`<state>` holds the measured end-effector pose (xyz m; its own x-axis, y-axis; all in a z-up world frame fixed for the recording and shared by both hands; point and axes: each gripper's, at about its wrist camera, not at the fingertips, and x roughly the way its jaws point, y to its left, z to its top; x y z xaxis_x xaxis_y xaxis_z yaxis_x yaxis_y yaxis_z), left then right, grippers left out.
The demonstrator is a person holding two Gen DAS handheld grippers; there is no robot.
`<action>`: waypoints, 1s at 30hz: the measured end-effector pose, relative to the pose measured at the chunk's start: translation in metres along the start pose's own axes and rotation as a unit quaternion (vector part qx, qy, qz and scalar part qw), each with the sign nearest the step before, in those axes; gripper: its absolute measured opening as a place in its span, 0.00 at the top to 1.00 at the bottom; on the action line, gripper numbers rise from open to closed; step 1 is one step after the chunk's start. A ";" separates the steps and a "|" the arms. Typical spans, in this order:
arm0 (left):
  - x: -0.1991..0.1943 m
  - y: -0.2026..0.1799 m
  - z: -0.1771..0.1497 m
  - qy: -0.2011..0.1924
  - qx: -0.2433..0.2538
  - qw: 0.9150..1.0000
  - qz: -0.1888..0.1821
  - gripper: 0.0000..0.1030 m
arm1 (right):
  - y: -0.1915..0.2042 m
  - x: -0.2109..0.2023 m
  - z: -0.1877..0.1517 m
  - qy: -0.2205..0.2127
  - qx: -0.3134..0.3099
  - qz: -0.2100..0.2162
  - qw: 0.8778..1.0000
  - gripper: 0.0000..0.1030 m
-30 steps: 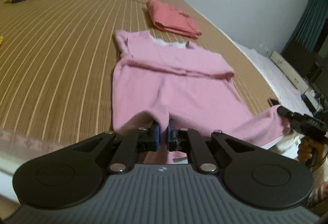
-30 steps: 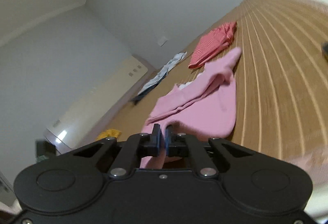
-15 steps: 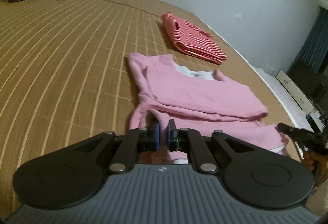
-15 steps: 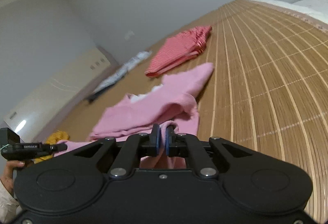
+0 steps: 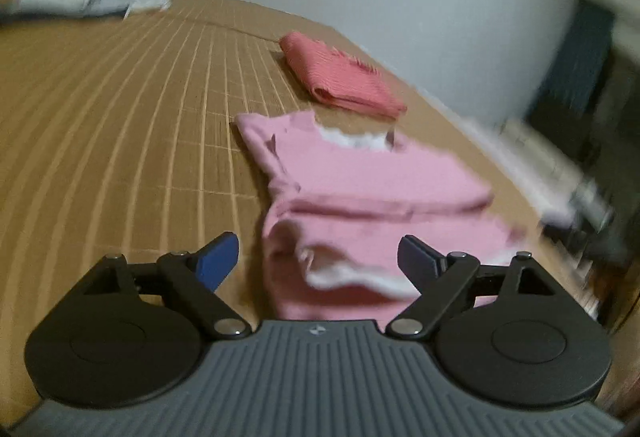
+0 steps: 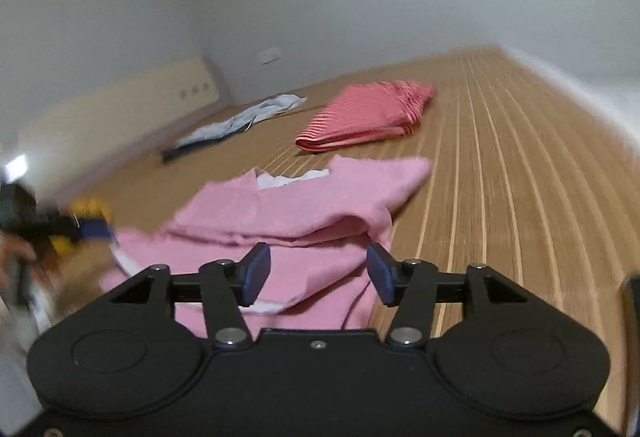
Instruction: Fold clothes
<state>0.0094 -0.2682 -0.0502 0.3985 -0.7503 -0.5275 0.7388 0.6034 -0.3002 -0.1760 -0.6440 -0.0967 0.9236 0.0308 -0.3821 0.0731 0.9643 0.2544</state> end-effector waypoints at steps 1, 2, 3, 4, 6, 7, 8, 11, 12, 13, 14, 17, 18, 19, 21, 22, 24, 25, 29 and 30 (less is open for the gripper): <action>0.000 -0.006 -0.003 0.010 0.028 1.000 0.004 0.13 | 0.010 -0.002 -0.002 -0.002 -0.036 -0.019 0.999 0.42; 0.001 -0.012 -0.006 0.021 0.057 0.998 0.009 0.13 | 0.018 -0.002 -0.004 0.004 -0.064 -0.033 0.997 0.39; 0.004 -0.017 -0.008 0.036 0.076 0.996 0.009 0.13 | 0.025 -0.002 -0.005 0.010 -0.090 -0.046 0.995 0.35; 0.005 -0.022 -0.010 0.042 0.092 0.995 0.016 0.13 | 0.029 -0.001 -0.005 0.018 -0.098 -0.050 0.994 0.34; 0.010 -0.032 -0.012 0.040 0.125 0.990 0.050 0.13 | 0.032 -0.001 -0.008 0.023 -0.103 -0.049 0.993 0.34; 0.017 -0.034 -0.010 0.049 0.140 0.987 0.069 0.13 | 0.032 -0.003 -0.009 0.024 -0.104 -0.049 0.993 0.33; 0.024 -0.037 -0.009 0.059 0.155 0.982 0.087 0.13 | 0.032 -0.004 -0.010 0.025 -0.105 -0.048 0.993 0.33; 0.043 -0.042 0.000 0.064 0.181 0.973 0.130 0.13 | 0.034 0.000 -0.011 0.033 -0.103 -0.050 0.993 0.32; 0.047 -0.043 0.006 0.050 0.178 0.973 0.136 0.13 | 0.034 0.002 -0.011 0.034 -0.102 -0.048 0.993 0.32; 0.051 -0.044 0.012 0.036 0.175 0.974 0.143 0.13 | 0.035 0.003 -0.011 0.035 -0.101 -0.048 0.993 0.32; 0.055 -0.045 0.018 0.023 0.171 0.974 0.149 0.13 | 0.036 0.005 -0.010 0.034 -0.100 -0.049 0.993 0.31; 0.056 -0.028 0.042 -0.065 0.074 0.980 0.171 0.13 | 0.036 0.006 -0.008 0.034 -0.096 -0.055 0.993 0.31; 0.059 -0.021 0.047 -0.075 0.052 0.979 0.184 0.13 | 0.036 0.007 -0.007 0.033 -0.097 -0.055 0.993 0.31; 0.061 -0.018 0.047 -0.066 0.059 0.976 0.201 0.13 | 0.036 0.007 -0.006 0.033 -0.098 -0.056 0.993 0.30; 0.065 -0.012 0.046 -0.049 0.073 0.968 0.235 0.13 | 0.037 0.008 -0.004 0.034 -0.104 -0.058 0.992 0.28; 0.066 -0.012 0.043 -0.034 0.097 0.963 0.249 0.13 | 0.037 0.008 -0.003 0.038 -0.112 -0.061 0.991 0.28; 0.062 -0.011 0.039 -0.025 0.114 0.962 0.247 0.13 | 0.039 0.010 -0.002 0.050 -0.136 -0.070 0.987 0.28; 0.059 -0.011 0.038 -0.022 0.116 0.964 0.239 0.13 | 0.040 0.011 -0.002 0.057 -0.147 -0.072 0.985 0.28; 0.049 -0.016 0.037 -0.025 0.117 0.979 0.167 0.13 | 0.046 0.011 -0.001 0.074 -0.221 -0.090 0.968 0.33; 0.045 -0.018 0.036 -0.026 0.117 0.981 0.151 0.13 | 0.047 0.014 -0.002 0.082 -0.241 -0.096 0.962 0.35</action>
<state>0.0334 -0.3231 -0.0398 0.6409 -0.5635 -0.5213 0.6852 0.7260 0.0576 -0.1599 -0.5979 -0.0919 0.8361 -0.1582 -0.5253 0.0180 0.9649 -0.2620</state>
